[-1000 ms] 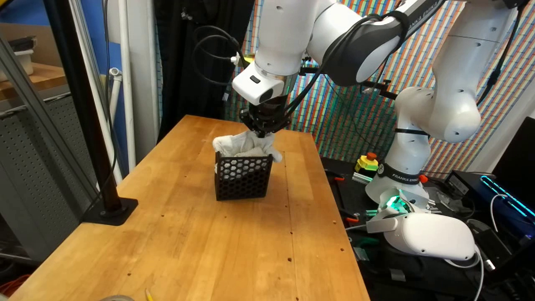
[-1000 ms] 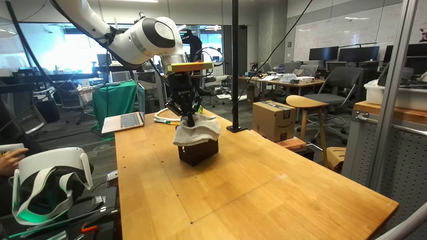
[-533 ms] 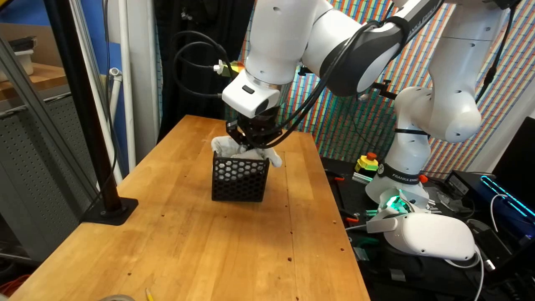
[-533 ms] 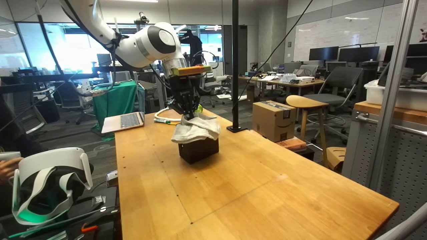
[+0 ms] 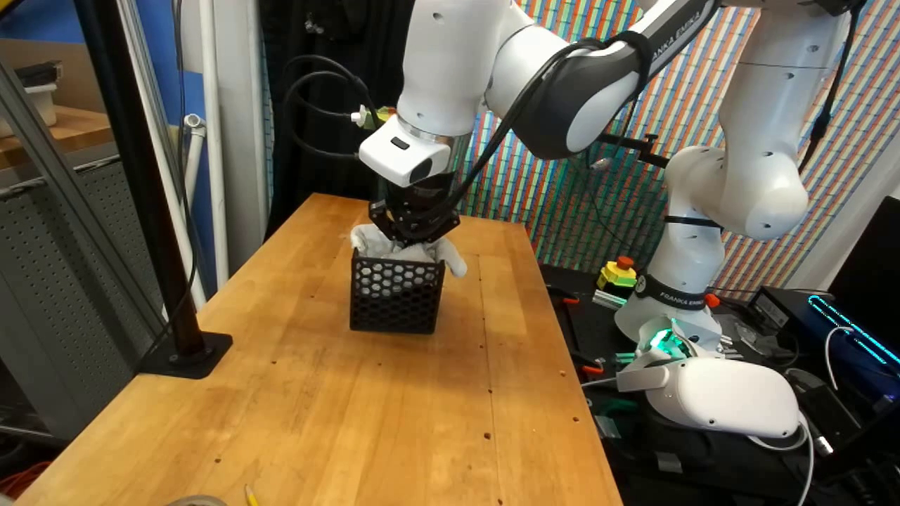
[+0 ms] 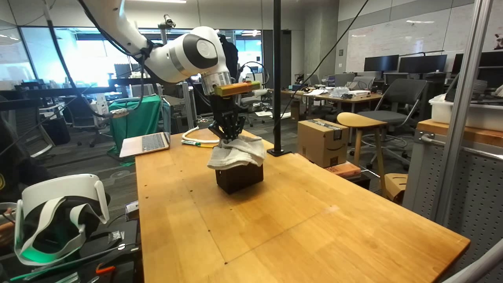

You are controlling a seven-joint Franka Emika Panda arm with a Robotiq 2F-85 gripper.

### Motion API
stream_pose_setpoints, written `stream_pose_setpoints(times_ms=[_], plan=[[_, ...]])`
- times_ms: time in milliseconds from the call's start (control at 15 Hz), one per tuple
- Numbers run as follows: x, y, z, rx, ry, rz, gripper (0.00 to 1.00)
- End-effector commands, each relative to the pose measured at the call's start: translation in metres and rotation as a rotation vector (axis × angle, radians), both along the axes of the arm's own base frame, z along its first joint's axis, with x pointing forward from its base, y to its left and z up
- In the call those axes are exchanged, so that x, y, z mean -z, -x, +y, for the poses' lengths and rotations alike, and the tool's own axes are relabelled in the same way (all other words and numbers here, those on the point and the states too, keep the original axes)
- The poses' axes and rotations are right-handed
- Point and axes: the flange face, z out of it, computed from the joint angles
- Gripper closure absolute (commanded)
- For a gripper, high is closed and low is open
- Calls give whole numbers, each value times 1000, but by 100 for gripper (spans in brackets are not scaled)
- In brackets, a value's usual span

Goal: Place the towel in the basket

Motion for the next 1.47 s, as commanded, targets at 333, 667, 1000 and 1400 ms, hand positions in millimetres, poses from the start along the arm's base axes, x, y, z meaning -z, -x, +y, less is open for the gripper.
stream_pose_setpoints(times_ms=[333,667,1000,1400], plan=[[66,-43,-45,8,-311,142,94],[100,-51,-51,20,-362,264,95],[79,-50,-41,17,-305,256,94],[21,-18,-2,-19,-107,134,95]])
